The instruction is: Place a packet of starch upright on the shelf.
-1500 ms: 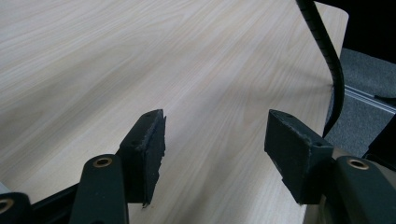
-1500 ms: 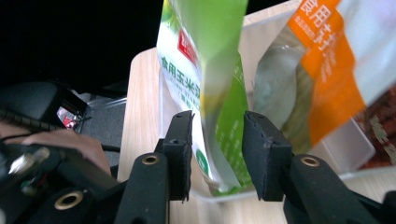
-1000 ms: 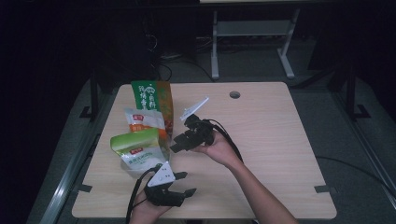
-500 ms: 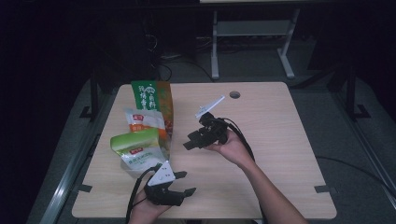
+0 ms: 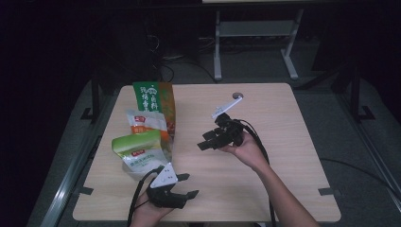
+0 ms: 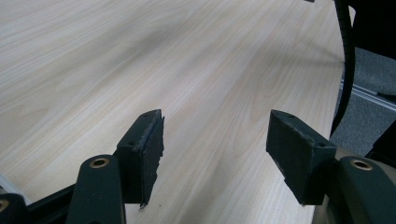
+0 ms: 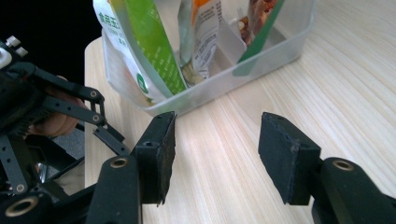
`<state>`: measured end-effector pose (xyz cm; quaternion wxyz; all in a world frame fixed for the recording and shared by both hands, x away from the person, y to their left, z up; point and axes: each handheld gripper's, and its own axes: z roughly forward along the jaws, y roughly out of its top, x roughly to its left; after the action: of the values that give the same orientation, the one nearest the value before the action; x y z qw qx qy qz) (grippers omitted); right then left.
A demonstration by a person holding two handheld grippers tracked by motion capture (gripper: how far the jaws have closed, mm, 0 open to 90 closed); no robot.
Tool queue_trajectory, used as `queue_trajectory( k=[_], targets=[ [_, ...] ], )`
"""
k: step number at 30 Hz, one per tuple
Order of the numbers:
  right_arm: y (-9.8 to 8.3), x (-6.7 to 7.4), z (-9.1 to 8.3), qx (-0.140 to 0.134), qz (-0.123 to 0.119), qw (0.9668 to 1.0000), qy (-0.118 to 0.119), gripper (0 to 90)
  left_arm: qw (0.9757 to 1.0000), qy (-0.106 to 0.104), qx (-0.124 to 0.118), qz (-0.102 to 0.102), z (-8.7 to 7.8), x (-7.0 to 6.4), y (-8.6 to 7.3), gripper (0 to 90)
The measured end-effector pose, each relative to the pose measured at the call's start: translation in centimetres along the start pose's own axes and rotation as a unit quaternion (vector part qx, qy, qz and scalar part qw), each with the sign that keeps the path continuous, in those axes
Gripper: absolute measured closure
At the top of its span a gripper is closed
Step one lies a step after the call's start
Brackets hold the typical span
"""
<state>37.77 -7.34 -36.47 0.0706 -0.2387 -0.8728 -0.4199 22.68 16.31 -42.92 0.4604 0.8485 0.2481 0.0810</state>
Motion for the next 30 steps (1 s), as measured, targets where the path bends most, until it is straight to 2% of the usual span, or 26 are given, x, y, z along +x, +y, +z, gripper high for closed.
queue_trajectory(
  k=[4,7,9,17,24,30],
  targets=[
    [-0.6,-0.3,-0.5,0.002,0.001,1.0,-0.007,44.6,1.0,0.0,0.001,0.001,0.0,0.0,0.0,36.2],
    [-1.2,-0.5,-1.1,-0.001,0.011,0.9999,-0.011,44.3,1.0,0.0,0.003,0.002,-0.1,0.1,0.0,36.2],
    [-1.6,-0.6,-1.4,-0.003,0.011,0.9998,-0.015,44.1,1.0,0.001,0.005,0.008,-0.1,0.2,0.0,36.2],
    [-3.0,-1.1,-2.7,-0.008,0.027,0.9993,-0.026,42.9,1.0,0.002,0.005,0.003,-0.1,0.1,0.0,36.2],
    [-4.5,-1.4,-3.7,-0.004,0.037,0.9987,-0.036,41.2,1.0,0.002,0.004,0.005,-0.1,0.1,0.0,36.2],
    [-6.0,-1.8,-4.4,-0.015,0.048,0.9979,-0.041,41.2,1.0,0.003,0.005,0.007,0.0,0.1,0.1,36.2]
  ],
)
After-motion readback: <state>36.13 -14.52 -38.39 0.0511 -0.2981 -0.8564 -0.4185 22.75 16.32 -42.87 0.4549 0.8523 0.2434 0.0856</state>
